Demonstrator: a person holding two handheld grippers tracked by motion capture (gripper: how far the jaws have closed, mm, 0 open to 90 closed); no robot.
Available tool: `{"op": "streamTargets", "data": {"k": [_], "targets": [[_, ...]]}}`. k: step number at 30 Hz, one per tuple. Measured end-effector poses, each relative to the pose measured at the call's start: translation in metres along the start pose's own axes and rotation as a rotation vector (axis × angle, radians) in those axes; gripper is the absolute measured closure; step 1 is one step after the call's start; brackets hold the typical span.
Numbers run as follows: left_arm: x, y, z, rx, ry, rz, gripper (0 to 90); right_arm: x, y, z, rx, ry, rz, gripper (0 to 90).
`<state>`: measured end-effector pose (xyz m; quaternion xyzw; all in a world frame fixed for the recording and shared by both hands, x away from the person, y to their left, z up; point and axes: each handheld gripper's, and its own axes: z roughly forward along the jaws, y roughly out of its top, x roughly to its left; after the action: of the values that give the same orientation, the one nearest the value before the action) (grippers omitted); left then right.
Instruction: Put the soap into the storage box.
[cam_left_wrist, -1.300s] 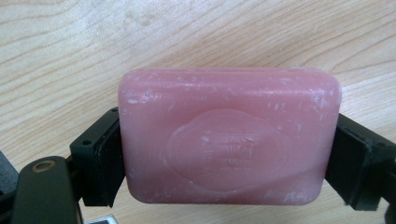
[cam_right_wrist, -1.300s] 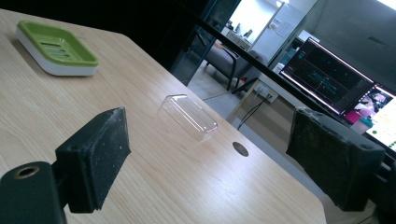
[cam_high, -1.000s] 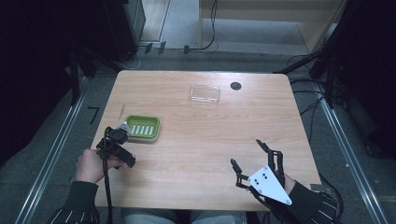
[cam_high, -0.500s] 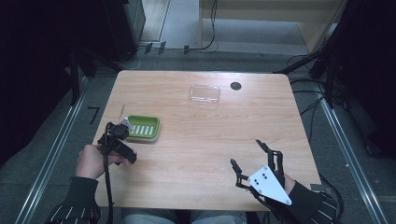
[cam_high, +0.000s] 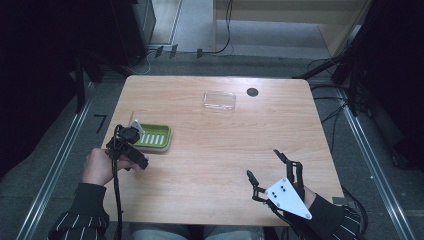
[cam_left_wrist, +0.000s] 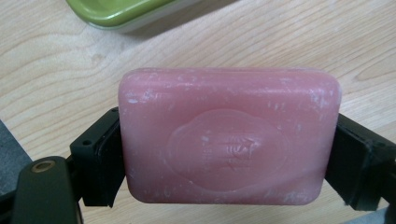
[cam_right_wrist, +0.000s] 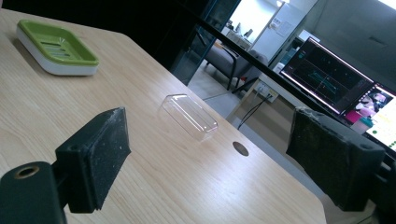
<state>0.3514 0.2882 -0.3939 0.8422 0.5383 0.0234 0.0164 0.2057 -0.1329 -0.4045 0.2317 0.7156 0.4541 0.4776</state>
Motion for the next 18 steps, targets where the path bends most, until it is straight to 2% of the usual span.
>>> {"op": "streamTargets", "data": {"k": [18], "targets": [[0.000,0.018,-0.009,-0.018,-0.004,0.026,14.0,0.000,0.000,0.000,0.006,0.002,-0.001,13.2]]}}
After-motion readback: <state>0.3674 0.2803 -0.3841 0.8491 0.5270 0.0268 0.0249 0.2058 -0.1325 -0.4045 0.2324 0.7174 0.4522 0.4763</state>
